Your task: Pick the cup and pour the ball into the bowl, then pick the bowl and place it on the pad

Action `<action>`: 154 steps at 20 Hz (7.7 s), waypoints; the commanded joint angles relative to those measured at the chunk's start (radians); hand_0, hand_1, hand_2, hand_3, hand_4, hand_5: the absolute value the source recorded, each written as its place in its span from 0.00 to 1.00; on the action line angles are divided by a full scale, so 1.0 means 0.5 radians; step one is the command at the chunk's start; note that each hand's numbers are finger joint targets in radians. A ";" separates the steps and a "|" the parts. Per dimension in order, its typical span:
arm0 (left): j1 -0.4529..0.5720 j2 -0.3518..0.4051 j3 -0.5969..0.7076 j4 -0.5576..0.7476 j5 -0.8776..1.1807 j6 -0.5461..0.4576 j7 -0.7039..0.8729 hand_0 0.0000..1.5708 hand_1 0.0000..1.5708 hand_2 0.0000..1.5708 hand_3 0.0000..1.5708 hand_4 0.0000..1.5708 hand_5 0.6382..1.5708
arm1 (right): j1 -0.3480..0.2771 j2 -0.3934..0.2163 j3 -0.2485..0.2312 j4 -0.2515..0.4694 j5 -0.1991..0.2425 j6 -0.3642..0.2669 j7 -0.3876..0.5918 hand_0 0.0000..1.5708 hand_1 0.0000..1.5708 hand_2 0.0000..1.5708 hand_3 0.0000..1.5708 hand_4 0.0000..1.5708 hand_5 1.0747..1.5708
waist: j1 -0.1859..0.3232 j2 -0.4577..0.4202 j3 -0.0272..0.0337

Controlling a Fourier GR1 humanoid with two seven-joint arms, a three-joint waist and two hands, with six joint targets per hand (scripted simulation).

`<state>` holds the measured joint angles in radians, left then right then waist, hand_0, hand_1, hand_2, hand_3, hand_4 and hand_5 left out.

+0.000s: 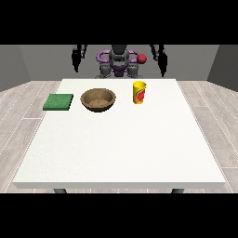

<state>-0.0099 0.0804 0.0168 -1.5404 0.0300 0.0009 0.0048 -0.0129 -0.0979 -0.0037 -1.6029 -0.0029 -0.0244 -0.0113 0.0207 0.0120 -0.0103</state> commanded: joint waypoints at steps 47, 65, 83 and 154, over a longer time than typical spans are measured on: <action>-0.836 -0.047 0.428 1.577 0.007 0.170 -1.637 0.00 0.00 0.00 0.00 0.00 0.95 | -0.250 -0.313 -0.459 0.259 -0.384 0.691 -0.484 0.00 0.00 0.00 0.00 0.00 1.00 | -0.302 0.458 0.020; -0.840 -0.090 0.345 1.879 -0.296 0.811 -1.933 0.84 0.84 1.00 1.00 0.94 0.66 | -0.365 -0.490 -0.597 0.308 -0.508 0.806 -0.422 0.00 0.00 0.00 0.00 0.00 1.00 | -0.471 0.512 0.019; -1.371 0.613 -0.064 1.778 -1.057 0.827 -0.592 0.93 0.93 1.00 1.00 1.00 0.70 | -0.277 -0.433 -0.593 0.748 -0.405 0.767 -0.433 0.00 0.00 0.00 0.00 0.00 0.99 | -0.250 -0.012 0.021; -0.919 0.031 -0.143 0.678 -0.250 0.273 -0.529 0.00 0.00 0.00 0.00 0.00 0.99 | -0.906 -0.055 -0.660 1.463 -0.341 0.082 -0.702 0.00 0.00 0.00 0.00 0.18 0.99 | 0.271 0.374 0.021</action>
<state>-0.4622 0.0434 -0.0991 -1.1663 -0.1353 0.2056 -0.2369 -0.4170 -0.1112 -0.3111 -0.9515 -0.1644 0.0273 -0.2993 0.1429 0.1673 -0.0012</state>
